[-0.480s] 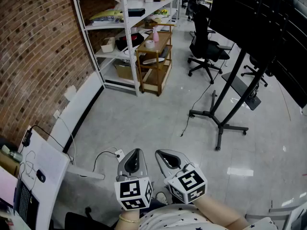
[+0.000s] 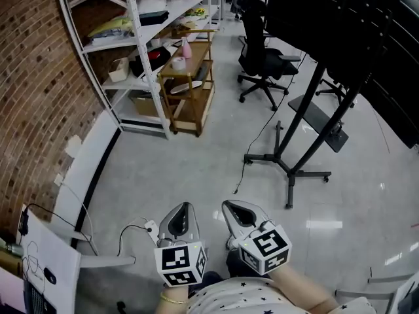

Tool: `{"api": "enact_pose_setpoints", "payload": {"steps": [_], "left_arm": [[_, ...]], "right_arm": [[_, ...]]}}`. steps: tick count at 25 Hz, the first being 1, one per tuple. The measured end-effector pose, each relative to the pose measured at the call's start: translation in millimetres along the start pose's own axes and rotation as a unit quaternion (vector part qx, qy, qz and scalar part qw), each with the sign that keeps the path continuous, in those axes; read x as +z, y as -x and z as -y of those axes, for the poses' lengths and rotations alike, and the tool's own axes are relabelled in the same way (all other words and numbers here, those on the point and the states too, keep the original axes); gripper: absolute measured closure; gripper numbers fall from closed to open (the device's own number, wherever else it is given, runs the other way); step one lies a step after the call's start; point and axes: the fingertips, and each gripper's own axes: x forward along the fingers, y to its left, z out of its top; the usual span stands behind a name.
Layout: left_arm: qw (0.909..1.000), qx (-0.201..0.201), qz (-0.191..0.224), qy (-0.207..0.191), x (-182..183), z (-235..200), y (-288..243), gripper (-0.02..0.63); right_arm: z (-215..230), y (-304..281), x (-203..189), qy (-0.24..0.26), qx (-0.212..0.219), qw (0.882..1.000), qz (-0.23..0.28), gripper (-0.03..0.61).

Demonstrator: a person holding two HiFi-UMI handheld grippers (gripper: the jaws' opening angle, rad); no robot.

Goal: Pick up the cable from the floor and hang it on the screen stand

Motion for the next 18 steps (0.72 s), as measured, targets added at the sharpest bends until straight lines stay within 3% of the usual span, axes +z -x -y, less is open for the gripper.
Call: {"api": "enact_pose_setpoints", "payload": {"steps": [12,18], "left_arm": [[0.9975,-0.067,0.004,-0.020,71,99,-241,0.606],[0.9947,-0.098,-0.022,-0.021,75,139,-323,0.606]], "right_arm": [[255,-60,48,-0.005,-0.074,0.997,-0.008,0.581],[339,-75,40,-0.042,-0.105,0.993,-0.029,0.581]]}}
